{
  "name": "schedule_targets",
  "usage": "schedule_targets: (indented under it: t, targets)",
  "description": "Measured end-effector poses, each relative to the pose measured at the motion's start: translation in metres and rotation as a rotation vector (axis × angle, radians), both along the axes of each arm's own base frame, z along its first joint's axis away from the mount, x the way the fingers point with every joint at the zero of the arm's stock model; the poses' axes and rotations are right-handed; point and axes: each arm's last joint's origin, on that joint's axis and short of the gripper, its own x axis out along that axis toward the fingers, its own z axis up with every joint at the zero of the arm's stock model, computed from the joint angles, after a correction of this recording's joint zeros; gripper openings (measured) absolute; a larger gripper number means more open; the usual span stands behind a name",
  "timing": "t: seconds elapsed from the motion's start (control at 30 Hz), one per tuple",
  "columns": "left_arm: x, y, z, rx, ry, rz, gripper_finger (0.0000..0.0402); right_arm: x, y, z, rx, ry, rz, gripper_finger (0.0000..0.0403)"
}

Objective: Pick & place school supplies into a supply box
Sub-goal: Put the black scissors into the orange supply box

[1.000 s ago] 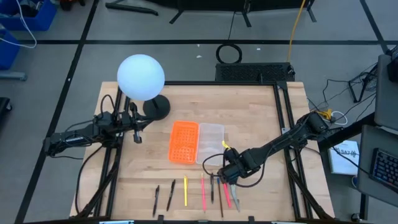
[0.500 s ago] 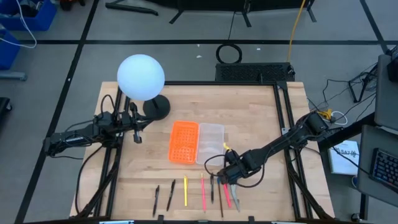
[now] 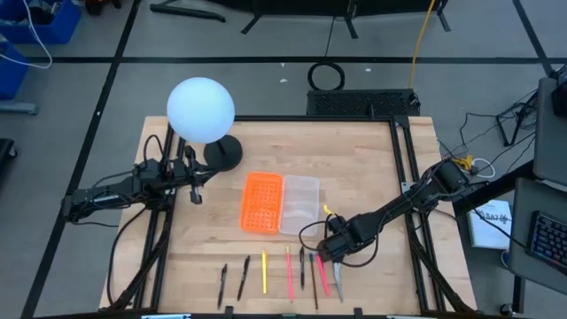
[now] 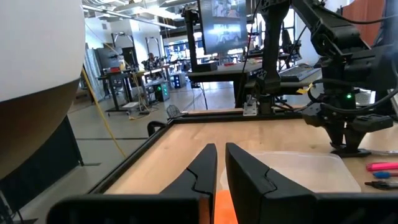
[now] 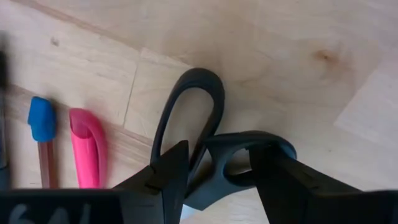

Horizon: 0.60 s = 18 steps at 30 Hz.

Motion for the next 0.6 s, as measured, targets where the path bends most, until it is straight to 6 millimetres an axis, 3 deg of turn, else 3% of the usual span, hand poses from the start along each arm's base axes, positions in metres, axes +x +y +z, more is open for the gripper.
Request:
schedule_targets:
  t: [0.27,0.4,0.6]
  targets:
    - [0.0,0.0,0.0,0.0,0.0,0.0,0.0042,-0.006,-0.013,-0.01,-0.027,0.028,0.113,0.0164]
    - [0.0,0.0,0.0,0.0,0.0,0.0,0.0042,-0.017,-0.021,-0.023,-0.034,0.077,0.072,0.0158]
    - [0.0,0.0,0.0,0.0,0.0,0.0,0.0042,-0.028,-0.024,-0.041,0.03,0.053,0.03,0.0084]
